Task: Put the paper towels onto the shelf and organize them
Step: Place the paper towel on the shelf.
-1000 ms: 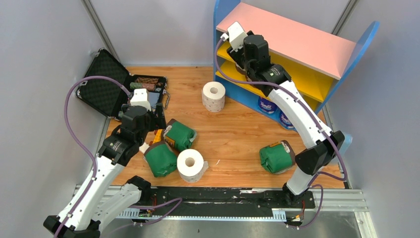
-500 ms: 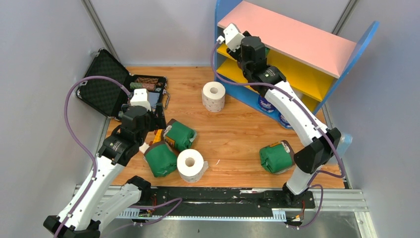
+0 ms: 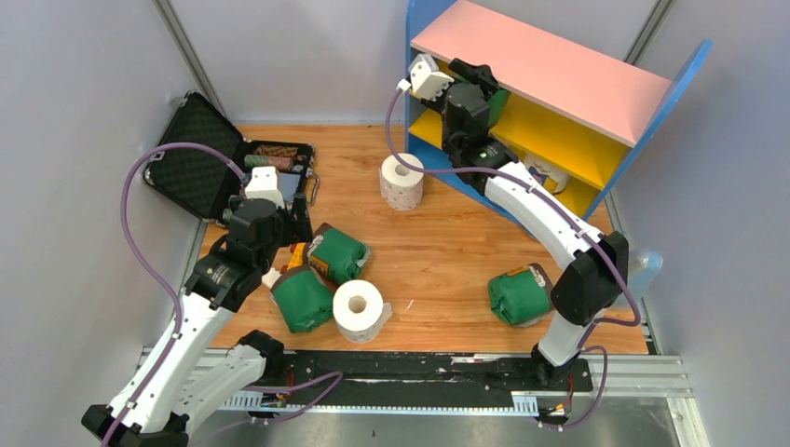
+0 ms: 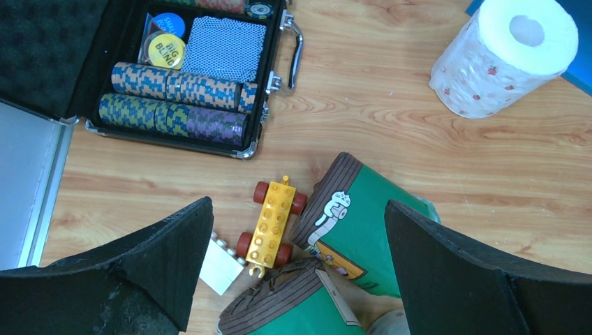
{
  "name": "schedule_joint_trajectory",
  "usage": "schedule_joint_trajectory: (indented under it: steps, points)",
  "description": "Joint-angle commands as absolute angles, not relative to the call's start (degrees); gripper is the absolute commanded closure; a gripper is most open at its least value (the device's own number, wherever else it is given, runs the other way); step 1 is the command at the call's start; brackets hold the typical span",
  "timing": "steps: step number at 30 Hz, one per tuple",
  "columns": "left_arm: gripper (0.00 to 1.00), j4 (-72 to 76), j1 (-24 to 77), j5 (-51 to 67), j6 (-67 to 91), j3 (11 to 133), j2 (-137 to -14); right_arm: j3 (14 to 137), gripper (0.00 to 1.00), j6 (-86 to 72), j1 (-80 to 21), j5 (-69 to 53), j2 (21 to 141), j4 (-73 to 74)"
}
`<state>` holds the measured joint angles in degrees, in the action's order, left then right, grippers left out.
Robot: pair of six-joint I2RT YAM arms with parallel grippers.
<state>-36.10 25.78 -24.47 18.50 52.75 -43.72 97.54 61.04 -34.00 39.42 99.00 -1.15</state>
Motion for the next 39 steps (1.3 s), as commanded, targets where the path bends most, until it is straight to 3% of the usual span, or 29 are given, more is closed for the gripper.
schedule_joint_trajectory:
  steps: [1,14,19,27,32,39]
  points:
    - [0.0,-34.3,25.5,-24.8,17.6,52.7,-43.5,96.4,0.37,64.3,-34.0,44.7,95.5,-9.2]
    - [0.0,-34.3,25.5,-25.1,17.6,52.6,-43.5,86.0,0.27,76.2,-35.2,47.7,95.2,-34.0]
    - [0.0,-34.2,25.5,-25.1,17.5,52.6,-43.5,87.3,0.27,75.8,-35.9,49.1,94.6,-33.9]
    - [0.0,-34.3,25.5,-24.9,17.6,52.7,-43.2,90.6,0.23,44.0,-38.2,43.4,86.4,-4.0]
    - [0.0,-34.3,25.5,-24.7,17.6,52.7,-43.1,87.4,0.18,25.9,-38.3,37.7,78.5,6.1]
    - [0.0,-34.3,25.4,-24.7,17.5,52.8,-42.7,80.9,0.22,4.7,-36.6,30.9,71.4,11.5]
